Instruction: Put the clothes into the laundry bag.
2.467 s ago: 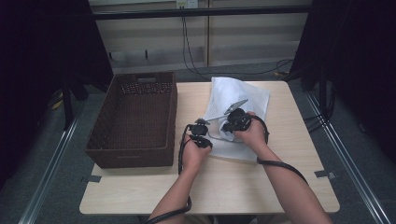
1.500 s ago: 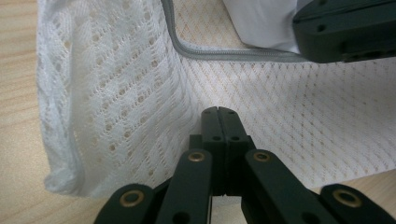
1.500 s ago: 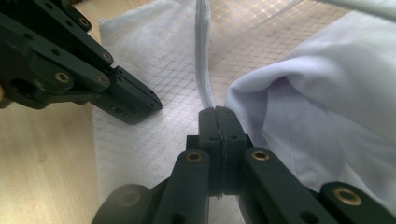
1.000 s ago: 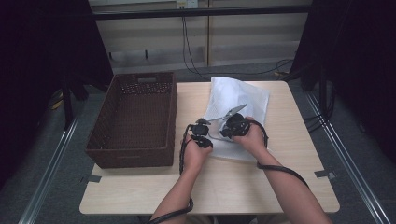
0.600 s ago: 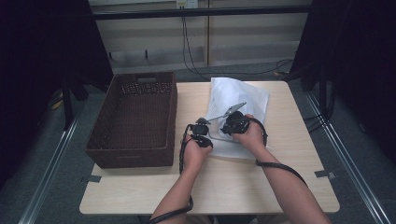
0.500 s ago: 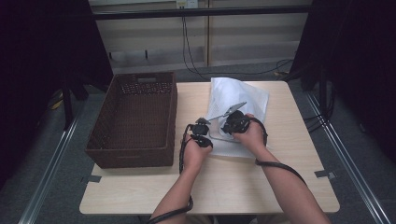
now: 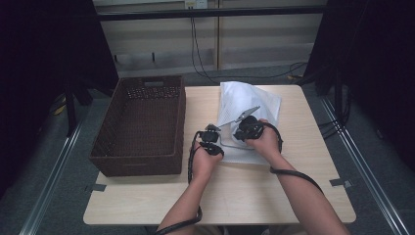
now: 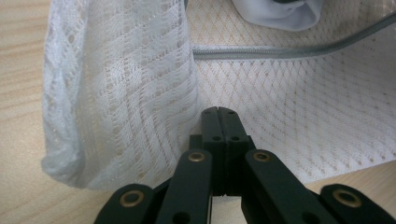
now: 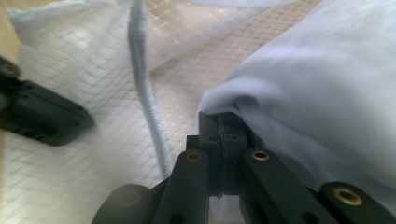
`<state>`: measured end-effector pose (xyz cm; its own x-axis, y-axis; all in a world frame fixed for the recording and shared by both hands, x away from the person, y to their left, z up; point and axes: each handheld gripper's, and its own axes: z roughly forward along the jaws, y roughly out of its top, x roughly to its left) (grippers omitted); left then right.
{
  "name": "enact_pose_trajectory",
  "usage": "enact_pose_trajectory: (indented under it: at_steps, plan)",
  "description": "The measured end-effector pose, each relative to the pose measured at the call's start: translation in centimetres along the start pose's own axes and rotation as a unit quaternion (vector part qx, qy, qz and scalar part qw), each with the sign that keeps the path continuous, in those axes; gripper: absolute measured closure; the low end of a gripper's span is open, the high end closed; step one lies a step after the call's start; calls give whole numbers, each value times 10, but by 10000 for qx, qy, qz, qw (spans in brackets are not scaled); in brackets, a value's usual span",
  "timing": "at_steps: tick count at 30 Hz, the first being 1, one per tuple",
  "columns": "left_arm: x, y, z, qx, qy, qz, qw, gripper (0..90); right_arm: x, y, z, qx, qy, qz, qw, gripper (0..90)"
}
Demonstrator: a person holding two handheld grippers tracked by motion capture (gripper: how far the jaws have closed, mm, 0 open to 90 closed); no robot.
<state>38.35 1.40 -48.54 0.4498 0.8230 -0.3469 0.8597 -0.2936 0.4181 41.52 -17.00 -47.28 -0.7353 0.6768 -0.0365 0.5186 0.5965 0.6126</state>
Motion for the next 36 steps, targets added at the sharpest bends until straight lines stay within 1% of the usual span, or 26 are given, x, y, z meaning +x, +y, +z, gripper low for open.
enact_pose_trajectory:
  at_steps: [3, 4, 6, 9, 11, 12, 13, 14, 16, 17, 18, 20, 21, 22, 23, 24, 25, 26, 27, 28, 30, 31, 32, 34, 35, 36]
  plan:
    - [2, 0, 0, -54, -76, -118, 9999, 900, 2, -1, -8, -22, 63, 53, 10000, 891]
    - [3, 0, 0, 0, -67, -62, 10000, 900, 2, -1, -10, -53, 72, 56, 9999, 890]
    - [1, 1, 0, 12, -29, -59, 10000, 900, 3, -2, -13, -17, 41, 121, 9999, 890]
    - [1, 3, 1, 48, 48, -52, 10000, 900, 3, -5, -19, -29, 55, 93, 9999, 890]
    - [1, 3, 1, 11, -4, -153, 9999, 900, 3, -6, -23, -20, 29, 111, 9999, 887]
    - [2, 4, -1, 48, -34, -147, 9999, 900, 3, -7, -25, -34, 32, 143, 9999, 884]
    - [1, 5, 0, -10, -66, -243, 9997, 900, 2, -8, -26, -54, 29, 124, 9999, 879]
    - [3, 6, -3, 4, -77, -169, 9998, 900, 1, -9, -28, -67, 27, 132, 9999, 868]
    - [2, 8, -6, -53, -88, -179, 9998, 896, 0, -10, -31, -119, 63, 206, 9997, 856]
    - [1, 9, -7, -65, -112, -196, 9997, 869, 0, -11, -32, -131, 63, 233, 9996, 850]
    - [2, 10, -8, -45, -105, -134, 9998, 852, -1, -11, -33, -152, 70, 211, 9996, 842]
    - [-1, 12, -11, -115, -171, -179, 9996, 847, -1, -11, -36, -141, 20, 295, 9995, 824]
    - [-1, 13, -13, -106, -158, -101, 9998, 841, -1, -12, -37, -201, 60, 310, 9993, 811]
    - [-4, 14, -13, -165, -159, -135, 9996, 828, -1, -12, -38, -196, 51, 356, 9992, 778]
    - [-3, 14, -14, -103, -136, -61, 9998, 809, -1, -12, -39, -200, 51, 382, 9991, 754]
    - [-3, 15, -15, -115, -157, -85, 9998, 785, -1, -12, -40, -198, 18, 395, 9990, 754]
    - [-4, 15, -16, -148, -221, -75, 9996, 781, -1, -12, -40, -237, 64, 406, 9989, 750]
    - [-5, 16, -17, -152, -208, -60, 9997, 774, -1, -12, -42, -262, 60, 383, 9989, 739]
    - [-5, 16, -18, -161, -205, -64, 9996, 754, 0, -12, -43, -252, 45, 432, 9987, 720]
    - [-6, 17, -19, -190, -218, -75, 9996, 743, 0, -12, -44, -285, 74, 431, 9986, 697]
    - [-7, 17, -21, -186, -194, -82, 9996, 692, 0, -12, -46, -304, 29, 458, 9985, 643]
    - [-8, 17, -22, -273, -243, -123, 9993, 683, 0, -12, -47, -315, 35, 474, 9984, 635]
    - [-7, 18, -23, -255, -227, -58, 9994, 672, 0, -12, -49, -328, 56, 456, 9984, 617]
    - [-9, 17, -25, -271, -254, -51, 9993, 633, 1, -12, -51, -340, 36, 466, 9983, 566]
    - [-9, 17, -27, -228, -240, -7, 9995, 612, 1, -12, -52, -285, -1, 498, 9984, 559]
    - [-9, 17, -28, -260, -219, 23, 9994, 582, 1, -13, -53, -275, -30, 482, 9985, 554]
